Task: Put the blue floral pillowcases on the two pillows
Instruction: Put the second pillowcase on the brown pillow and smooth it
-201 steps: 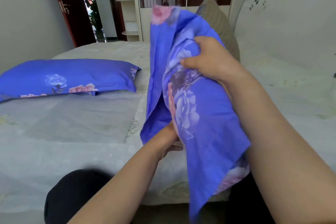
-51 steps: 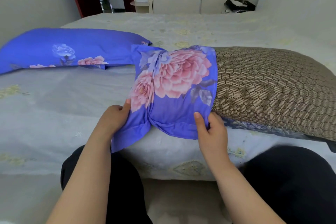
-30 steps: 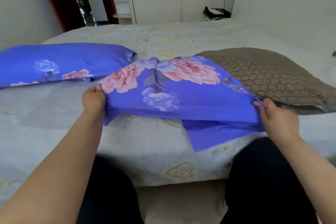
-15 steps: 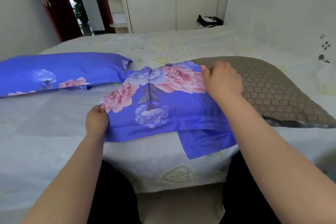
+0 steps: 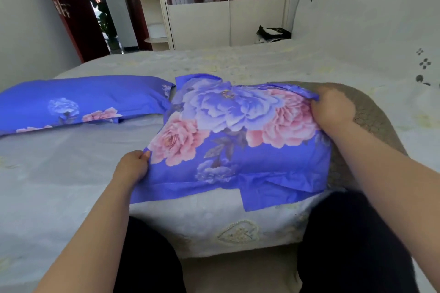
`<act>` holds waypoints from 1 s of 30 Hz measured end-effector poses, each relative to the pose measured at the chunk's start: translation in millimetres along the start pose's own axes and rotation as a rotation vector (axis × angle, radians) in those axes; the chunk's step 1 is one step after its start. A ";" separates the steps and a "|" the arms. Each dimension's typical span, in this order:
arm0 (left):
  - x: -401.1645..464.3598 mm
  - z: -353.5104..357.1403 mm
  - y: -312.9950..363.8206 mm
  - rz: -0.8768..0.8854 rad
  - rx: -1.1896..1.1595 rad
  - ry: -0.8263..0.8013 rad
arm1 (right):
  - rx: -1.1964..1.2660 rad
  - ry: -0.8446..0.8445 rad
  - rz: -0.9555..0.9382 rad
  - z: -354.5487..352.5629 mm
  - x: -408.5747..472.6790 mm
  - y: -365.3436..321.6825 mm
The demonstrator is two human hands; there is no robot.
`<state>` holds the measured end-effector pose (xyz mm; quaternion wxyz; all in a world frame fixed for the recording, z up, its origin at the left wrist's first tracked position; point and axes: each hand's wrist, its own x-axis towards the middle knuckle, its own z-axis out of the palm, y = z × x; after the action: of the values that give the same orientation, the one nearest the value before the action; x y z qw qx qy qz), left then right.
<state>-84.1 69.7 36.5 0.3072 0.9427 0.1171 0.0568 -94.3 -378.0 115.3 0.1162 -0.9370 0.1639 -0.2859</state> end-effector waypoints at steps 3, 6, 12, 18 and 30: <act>8.1 -16.7 18.6 0.023 -0.068 0.047 | -0.050 -0.001 -0.168 10.3 -6.2 0.5; 12.6 -27.6 55.7 0.030 -0.201 0.027 | -0.056 -0.064 -0.073 8.6 -10.2 -3.9; 28.3 -20.3 95.1 0.023 -0.364 -0.098 | -0.191 -0.179 -0.152 -25.6 -29.7 -18.9; 27.7 -26.0 122.4 -0.048 -0.623 -0.123 | -0.299 -0.753 -0.421 -83.5 -84.3 -53.8; 1.1 -19.0 103.9 0.074 -0.849 -0.164 | 0.253 -0.425 -0.305 -38.7 49.8 -141.4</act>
<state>-67.1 -0.7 113.5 0.6737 0.7377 0.0248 0.0360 -43.5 -271.4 215.5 0.2193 -0.9678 -0.0439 -0.1154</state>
